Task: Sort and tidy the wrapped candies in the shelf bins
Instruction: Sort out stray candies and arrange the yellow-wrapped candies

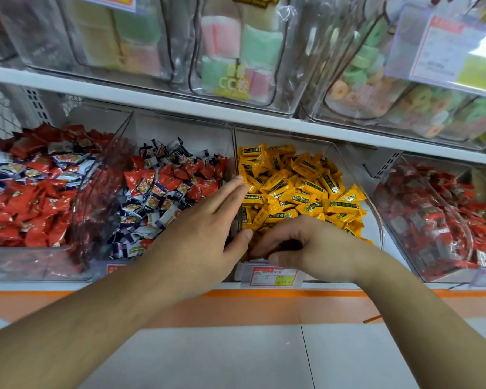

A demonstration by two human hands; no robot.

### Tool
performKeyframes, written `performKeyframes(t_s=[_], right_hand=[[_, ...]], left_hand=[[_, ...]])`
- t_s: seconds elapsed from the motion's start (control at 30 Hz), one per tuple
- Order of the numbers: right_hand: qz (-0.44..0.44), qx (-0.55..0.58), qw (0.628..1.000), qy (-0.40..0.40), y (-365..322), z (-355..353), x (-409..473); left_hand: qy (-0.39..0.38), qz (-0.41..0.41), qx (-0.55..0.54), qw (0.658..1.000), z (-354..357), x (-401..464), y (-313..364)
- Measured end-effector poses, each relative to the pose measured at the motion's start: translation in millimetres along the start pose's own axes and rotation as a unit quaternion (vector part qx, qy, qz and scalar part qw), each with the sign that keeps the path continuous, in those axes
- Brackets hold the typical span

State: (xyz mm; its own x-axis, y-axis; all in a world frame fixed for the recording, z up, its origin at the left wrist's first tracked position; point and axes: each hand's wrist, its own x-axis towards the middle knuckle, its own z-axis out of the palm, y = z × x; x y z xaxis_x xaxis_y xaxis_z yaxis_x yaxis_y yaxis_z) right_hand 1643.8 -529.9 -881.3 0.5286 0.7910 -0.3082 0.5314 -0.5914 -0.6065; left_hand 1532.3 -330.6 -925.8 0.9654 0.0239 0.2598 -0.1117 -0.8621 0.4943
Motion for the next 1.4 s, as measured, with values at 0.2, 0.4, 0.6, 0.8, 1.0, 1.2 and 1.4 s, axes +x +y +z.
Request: performKeyframes(t_s=[0.2,0.4,0.6,0.8,1.0,1.2,1.4], right_hand=[[0.007,0.008,0.999,0.042,1,-2,-4],[-0.018,0.104,0.981,0.165,0,3,-4],[-0.060,0.194,0.950,0.236,-16,3,-9],[-0.093,0.243,0.935,0.240,-44,12,-5],[-0.058,0.183,0.945,0.265,-36,13,-5],[-0.020,0.079,0.964,0.254,-19,18,0],[0.024,-0.091,0.982,0.166,-9,20,9]], left_hand=[[-0.005,-0.003,0.000,1.000,-2,0,1],[-0.018,-0.014,-0.017,1.000,-5,2,1],[0.051,0.005,-0.077,0.996,-30,-1,12],[0.082,-0.076,-0.235,0.966,-52,-11,19],[0.096,-0.145,-0.103,0.979,-78,-21,-7],[0.055,-0.067,-0.021,0.996,-63,-18,-3],[-0.012,0.033,0.000,0.999,-30,-7,10]])
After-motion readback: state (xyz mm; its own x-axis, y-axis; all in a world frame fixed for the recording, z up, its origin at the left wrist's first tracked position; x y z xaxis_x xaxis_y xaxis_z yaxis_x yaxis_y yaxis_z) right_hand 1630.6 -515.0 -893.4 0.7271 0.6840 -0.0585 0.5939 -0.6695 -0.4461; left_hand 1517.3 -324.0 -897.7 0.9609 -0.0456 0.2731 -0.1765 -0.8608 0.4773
